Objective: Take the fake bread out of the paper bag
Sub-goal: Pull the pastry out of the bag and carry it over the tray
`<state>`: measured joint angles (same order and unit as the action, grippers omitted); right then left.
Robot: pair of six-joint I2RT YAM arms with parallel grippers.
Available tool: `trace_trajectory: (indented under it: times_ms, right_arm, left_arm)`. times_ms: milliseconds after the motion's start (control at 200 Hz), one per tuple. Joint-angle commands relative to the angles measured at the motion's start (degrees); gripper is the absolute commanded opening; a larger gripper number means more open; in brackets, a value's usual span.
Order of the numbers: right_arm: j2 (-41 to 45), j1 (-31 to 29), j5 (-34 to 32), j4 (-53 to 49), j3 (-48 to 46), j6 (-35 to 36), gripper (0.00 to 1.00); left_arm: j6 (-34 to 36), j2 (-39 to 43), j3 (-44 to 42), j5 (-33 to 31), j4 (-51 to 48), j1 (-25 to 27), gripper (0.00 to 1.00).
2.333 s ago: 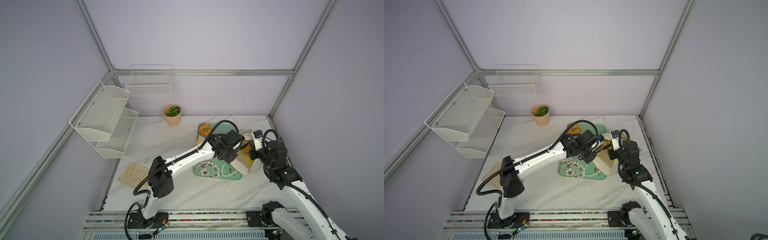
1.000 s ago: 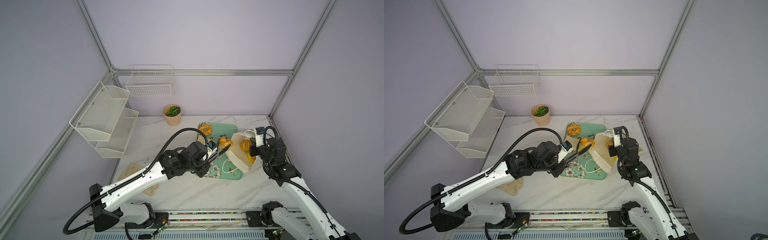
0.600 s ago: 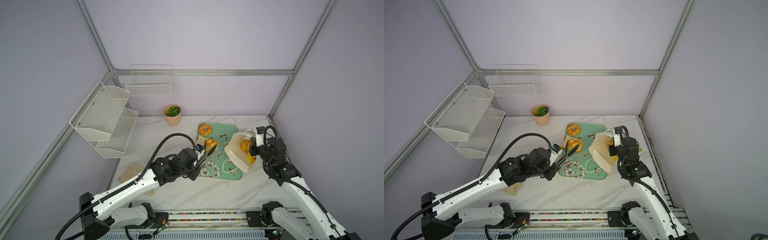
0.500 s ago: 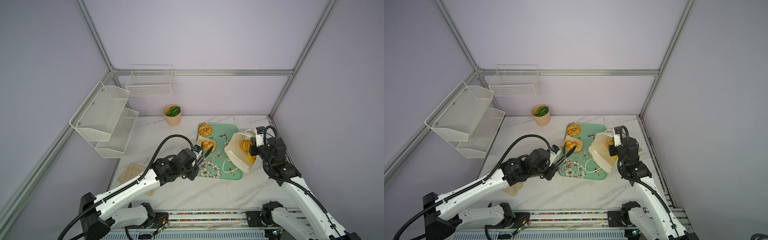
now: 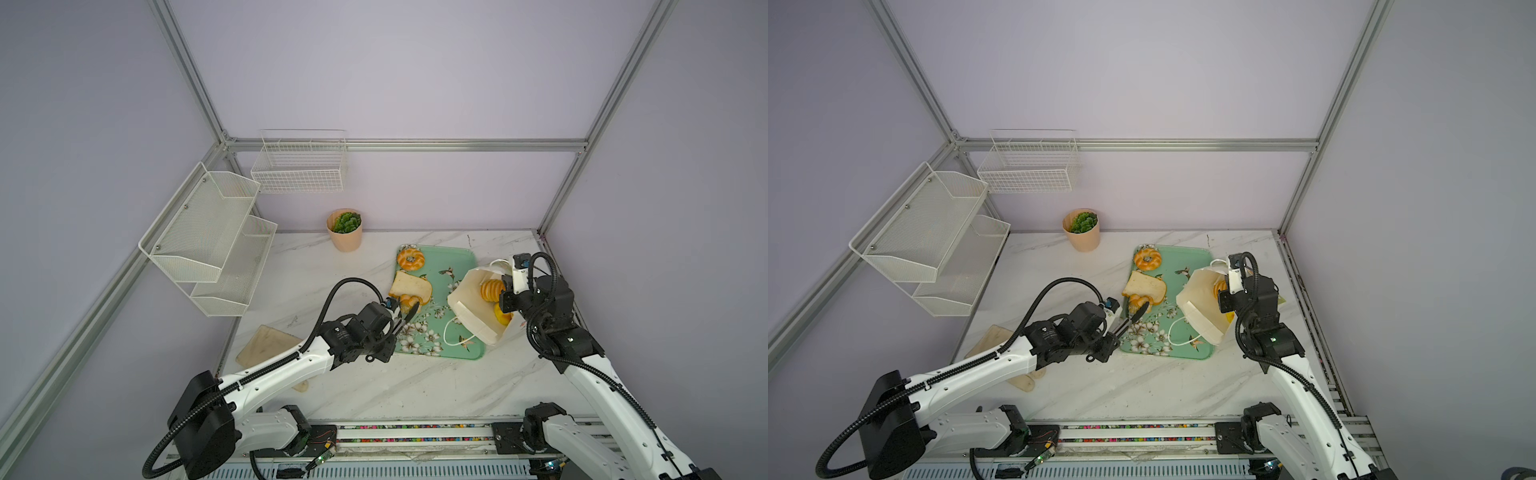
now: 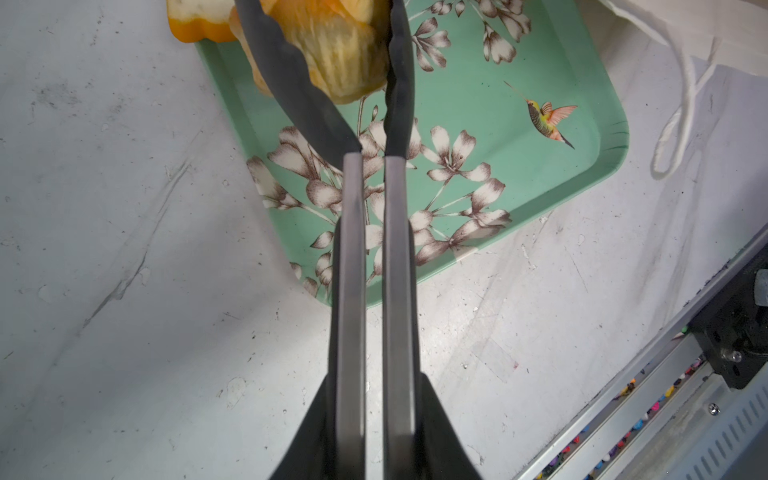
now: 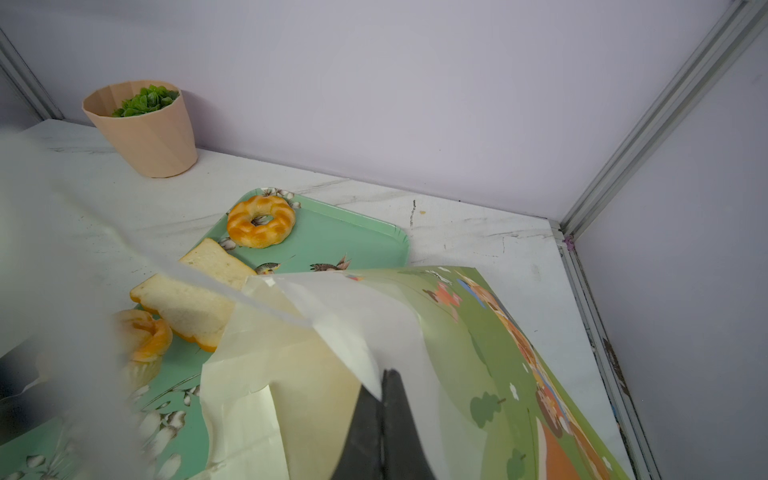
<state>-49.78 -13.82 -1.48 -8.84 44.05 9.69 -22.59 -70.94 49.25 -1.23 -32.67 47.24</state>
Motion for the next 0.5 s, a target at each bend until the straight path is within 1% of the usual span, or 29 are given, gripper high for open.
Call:
trace_trajectory:
  times_ms: [0, 290, 395, 495]
  right_arm:
    - [0.7, 0.0, -0.1, -0.9, 0.6, -0.6, 0.00]
    - [0.6, 0.0, 0.0, -0.9, 0.6, -0.5, 0.00]
    - [0.5, 0.0, 0.0, -0.7, 0.6, -0.5, 0.00]
    - [0.4, 0.0, 0.2, -0.7, 0.6, -0.5, 0.00]
  left_arm:
    - [-1.4, 0.1, -3.1, 1.0, 6.7, -0.5, 0.17]
    - [-1.7, -1.2, -6.4, -3.9, 12.9, -0.6, 0.17]
    - [-0.9, -2.6, -6.9, -6.4, 14.9, -0.6, 0.17]
    - [0.1, -4.7, -6.5, -7.2, 16.7, -0.6, 0.17]
